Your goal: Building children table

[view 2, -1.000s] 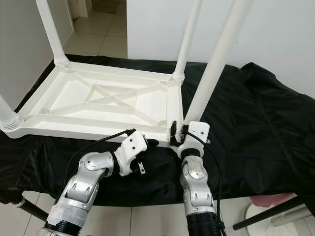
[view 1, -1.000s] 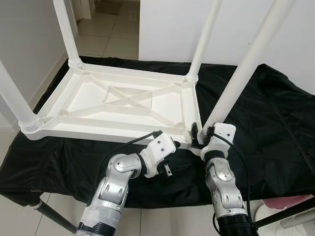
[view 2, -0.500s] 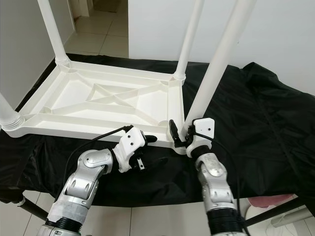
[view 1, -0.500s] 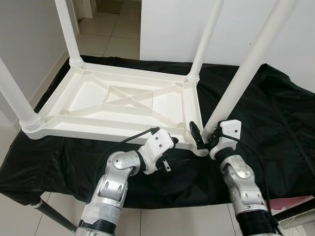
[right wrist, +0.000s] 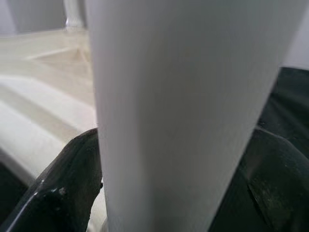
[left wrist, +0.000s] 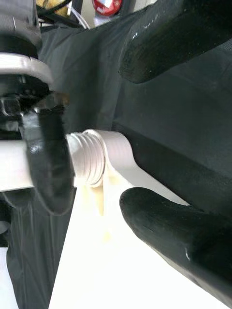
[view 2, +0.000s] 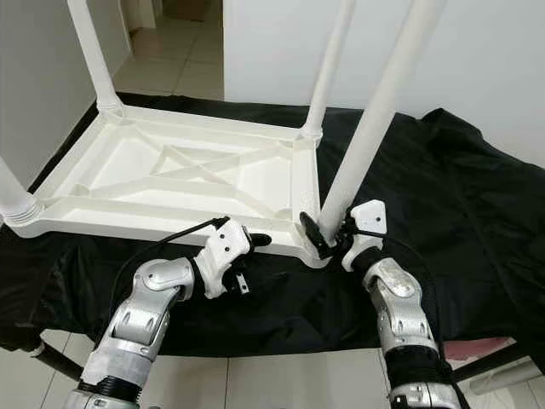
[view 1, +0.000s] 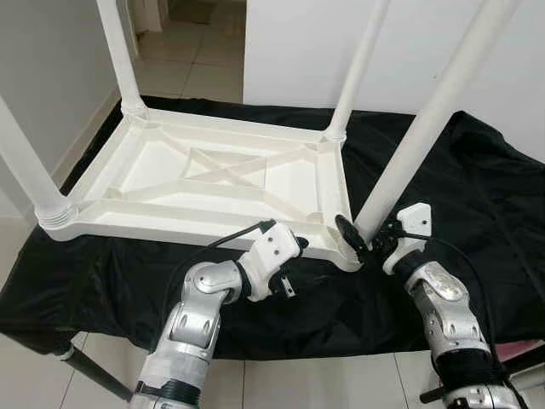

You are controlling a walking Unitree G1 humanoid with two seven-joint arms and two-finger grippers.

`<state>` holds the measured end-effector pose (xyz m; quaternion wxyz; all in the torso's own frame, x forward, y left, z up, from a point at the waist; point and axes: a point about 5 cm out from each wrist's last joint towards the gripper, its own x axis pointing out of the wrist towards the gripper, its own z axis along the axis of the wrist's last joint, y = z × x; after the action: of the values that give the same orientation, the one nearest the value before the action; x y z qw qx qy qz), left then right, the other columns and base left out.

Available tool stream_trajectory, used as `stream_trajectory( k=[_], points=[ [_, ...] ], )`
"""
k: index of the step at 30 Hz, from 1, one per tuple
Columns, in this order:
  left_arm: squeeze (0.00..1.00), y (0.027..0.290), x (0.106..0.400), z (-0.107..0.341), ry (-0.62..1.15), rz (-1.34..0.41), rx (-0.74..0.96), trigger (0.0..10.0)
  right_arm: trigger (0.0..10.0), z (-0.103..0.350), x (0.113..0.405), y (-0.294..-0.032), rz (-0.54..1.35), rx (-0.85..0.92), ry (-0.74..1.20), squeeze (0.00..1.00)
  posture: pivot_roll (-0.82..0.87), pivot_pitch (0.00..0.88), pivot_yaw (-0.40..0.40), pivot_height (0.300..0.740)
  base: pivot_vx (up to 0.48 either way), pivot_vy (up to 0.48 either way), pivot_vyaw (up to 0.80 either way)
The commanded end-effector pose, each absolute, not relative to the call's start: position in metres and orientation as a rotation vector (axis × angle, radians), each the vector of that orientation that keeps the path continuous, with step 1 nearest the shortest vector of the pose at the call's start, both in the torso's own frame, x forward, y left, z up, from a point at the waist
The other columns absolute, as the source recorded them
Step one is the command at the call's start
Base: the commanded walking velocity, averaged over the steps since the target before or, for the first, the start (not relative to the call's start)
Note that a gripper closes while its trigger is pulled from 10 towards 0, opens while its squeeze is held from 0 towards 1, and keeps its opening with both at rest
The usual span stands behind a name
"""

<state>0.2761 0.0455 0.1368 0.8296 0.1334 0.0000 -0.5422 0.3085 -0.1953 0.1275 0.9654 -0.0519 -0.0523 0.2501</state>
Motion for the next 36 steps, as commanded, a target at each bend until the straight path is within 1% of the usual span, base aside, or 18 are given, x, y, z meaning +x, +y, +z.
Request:
stream_trajectory(
  k=[1,2,16,17,26,28,30,31,34,35,36],
  points=[
    [0.00,0.050,0.285,0.138,-0.030,-0.936,0.279,10.0,7.0,0.127,0.309,-0.197,0.523,-0.110,-0.107,0.00,0.00,0.000,-0.071,0.740,0.000,0.000,0.00],
    [0.00,0.049,0.285,0.139,-0.031,-0.942,0.281,10.0,0.0,0.125,0.312,-0.199,0.548,-0.120,-0.093,0.00,0.00,0.000,-0.067,0.740,0.000,0.000,0.00],
    [0.00,0.050,0.286,0.137,-0.031,-0.939,0.285,10.0,0.0,0.116,0.311,-0.203,0.577,-0.114,-0.068,0.00,0.00,0.000,-0.069,0.740,0.000,0.000,0.00],
    [0.00,0.049,0.286,0.137,-0.031,-0.940,0.284,10.0,10.0,0.115,0.310,-0.202,0.584,-0.101,-0.061,0.00,-0.01,0.000,-0.064,0.740,0.000,0.000,0.00],
    [0.00,0.045,0.285,0.137,-0.034,-0.951,0.282,10.0,10.0,0.118,0.308,-0.198,0.542,-0.073,-0.091,0.00,-0.02,0.000,-0.062,0.740,0.000,0.000,0.00],
    [0.00,0.045,0.285,0.137,-0.033,-0.951,0.283,10.0,10.0,0.118,0.308,-0.195,0.506,-0.072,-0.103,0.00,-0.01,0.000,-0.065,0.740,0.000,0.000,0.00],
    [0.00,0.045,0.285,0.136,-0.034,-0.949,0.284,10.0,10.0,0.117,0.307,-0.192,0.419,-0.080,-0.103,0.00,-0.02,0.000,-0.065,0.740,0.000,0.000,0.00],
    [0.00,0.045,0.285,0.136,-0.034,-0.949,0.284,10.0,10.0,0.117,0.307,-0.192,0.419,-0.080,-0.103,0.00,-0.02,0.000,-0.065,0.740,0.000,0.000,0.00],
    [0.00,0.047,0.284,0.134,-0.028,-0.943,0.283,10.0,10.0,0.117,0.304,-0.189,0.289,-0.062,-0.112,0.00,-0.02,0.000,-0.067,0.740,0.000,0.000,0.00],
    [0.00,0.047,0.284,0.134,-0.028,-0.943,0.283,10.0,10.0,0.117,0.304,-0.189,0.289,-0.062,-0.112,0.00,-0.02,0.000,-0.067,0.740,0.000,0.000,0.00],
    [0.00,0.047,0.284,0.132,-0.024,-0.941,0.284,10.0,10.0,0.117,0.303,-0.190,0.244,-0.062,-0.111,0.00,-0.02,0.000,-0.067,0.740,0.000,0.000,0.00]
  ],
)
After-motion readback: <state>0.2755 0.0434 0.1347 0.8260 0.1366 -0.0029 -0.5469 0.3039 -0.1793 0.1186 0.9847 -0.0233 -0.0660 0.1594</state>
